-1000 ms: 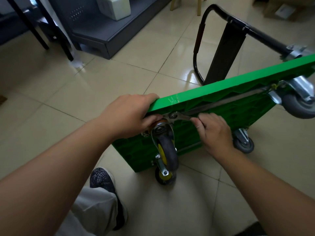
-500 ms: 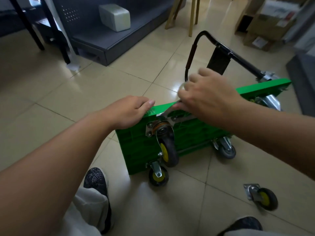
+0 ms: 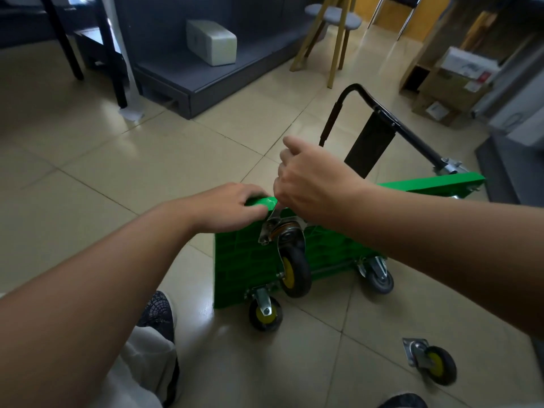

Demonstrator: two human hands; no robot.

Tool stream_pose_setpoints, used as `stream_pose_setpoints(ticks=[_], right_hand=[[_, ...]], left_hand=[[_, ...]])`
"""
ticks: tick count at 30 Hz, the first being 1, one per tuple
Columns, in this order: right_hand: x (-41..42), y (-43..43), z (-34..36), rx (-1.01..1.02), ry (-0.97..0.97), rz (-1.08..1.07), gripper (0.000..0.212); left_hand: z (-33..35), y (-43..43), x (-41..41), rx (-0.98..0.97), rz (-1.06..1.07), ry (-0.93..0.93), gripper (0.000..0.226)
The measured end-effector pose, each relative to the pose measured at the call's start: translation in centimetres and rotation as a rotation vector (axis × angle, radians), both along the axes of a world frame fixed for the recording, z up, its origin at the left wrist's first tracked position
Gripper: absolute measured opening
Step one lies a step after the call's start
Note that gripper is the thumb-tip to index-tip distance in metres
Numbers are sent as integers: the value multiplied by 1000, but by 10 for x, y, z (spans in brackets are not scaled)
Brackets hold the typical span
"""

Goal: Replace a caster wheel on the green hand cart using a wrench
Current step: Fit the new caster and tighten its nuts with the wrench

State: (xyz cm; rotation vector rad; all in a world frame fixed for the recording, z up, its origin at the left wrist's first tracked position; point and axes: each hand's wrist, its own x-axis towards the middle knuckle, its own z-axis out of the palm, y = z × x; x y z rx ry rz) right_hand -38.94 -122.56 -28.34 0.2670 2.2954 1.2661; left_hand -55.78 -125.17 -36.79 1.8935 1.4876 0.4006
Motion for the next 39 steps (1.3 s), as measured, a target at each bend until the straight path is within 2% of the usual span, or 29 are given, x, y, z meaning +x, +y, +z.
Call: stream_pose_setpoints(ticks=[2, 5, 7, 9, 13, 18, 24, 29, 33, 37, 39], right_hand=[[-8, -3, -5, 7, -37, 12, 26], [-14, -4, -12, 17, -48, 23, 32], [-9, -1, -14, 2, -8, 28, 25], [-2, 4, -16, -5, 34, 93, 24], [9, 16, -21, 1, 209, 185, 26], [48, 37, -48, -175, 555, 132, 48], [53, 48, -57, -193, 623, 157, 51], [72, 44, -81, -204, 831, 97, 53], [69, 45, -76, -204, 763, 47, 53], [63, 37, -61, -219, 591, -112, 59], [59, 31, -45, -180, 513, -58, 59]], left_hand=[[-1, -1, 0, -2, -26, -10, 16], [-3, -1, -2, 22, -59, 2, 23], [-5, -2, -3, 52, -49, 29, 27], [-10, -2, -5, 87, -47, 81, 41], [-19, 0, -6, 212, -13, 150, 61], [-25, 1, -8, 277, -37, 187, 55], [-26, 5, -9, 285, -13, 173, 56], [-28, 3, -9, 291, -22, 172, 56], [-29, 7, -9, 302, -23, 174, 55], [-31, 9, -10, 305, -24, 194, 54], [-32, 9, -10, 309, -29, 205, 54]])
